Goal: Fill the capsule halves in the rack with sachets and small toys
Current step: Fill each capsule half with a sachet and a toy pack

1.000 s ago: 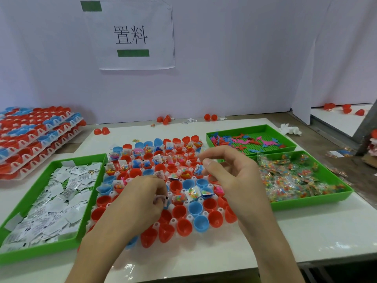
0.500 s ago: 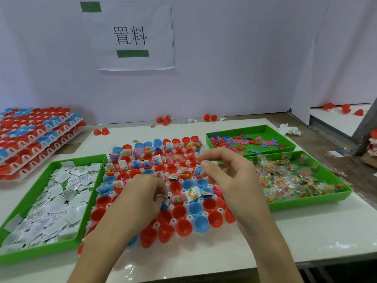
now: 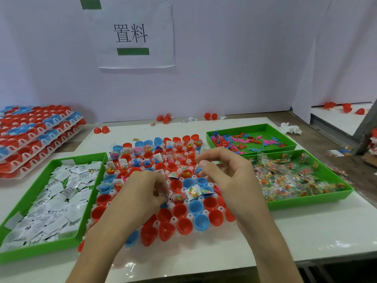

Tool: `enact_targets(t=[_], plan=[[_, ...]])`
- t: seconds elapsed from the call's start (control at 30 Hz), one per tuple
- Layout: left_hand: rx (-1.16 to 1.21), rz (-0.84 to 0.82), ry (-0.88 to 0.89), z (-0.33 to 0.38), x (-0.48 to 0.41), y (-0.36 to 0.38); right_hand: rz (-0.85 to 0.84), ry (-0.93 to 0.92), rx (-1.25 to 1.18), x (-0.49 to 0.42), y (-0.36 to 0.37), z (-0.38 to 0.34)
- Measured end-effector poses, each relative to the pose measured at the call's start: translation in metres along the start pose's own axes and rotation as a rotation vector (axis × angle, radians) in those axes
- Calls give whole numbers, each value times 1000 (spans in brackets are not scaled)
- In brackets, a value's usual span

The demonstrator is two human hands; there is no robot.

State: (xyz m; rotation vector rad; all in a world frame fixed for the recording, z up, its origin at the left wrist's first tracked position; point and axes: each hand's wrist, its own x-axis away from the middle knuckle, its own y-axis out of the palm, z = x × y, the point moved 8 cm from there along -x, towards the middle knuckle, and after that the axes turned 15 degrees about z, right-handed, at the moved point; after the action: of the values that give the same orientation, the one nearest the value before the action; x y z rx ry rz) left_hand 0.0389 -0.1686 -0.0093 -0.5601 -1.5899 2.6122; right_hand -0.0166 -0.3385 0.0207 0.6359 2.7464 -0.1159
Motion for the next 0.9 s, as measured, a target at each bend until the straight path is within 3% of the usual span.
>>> enact_targets(t=[0.9], plan=[[5, -4, 38, 3, 0, 4, -69, -25, 32, -1, 6, 2]])
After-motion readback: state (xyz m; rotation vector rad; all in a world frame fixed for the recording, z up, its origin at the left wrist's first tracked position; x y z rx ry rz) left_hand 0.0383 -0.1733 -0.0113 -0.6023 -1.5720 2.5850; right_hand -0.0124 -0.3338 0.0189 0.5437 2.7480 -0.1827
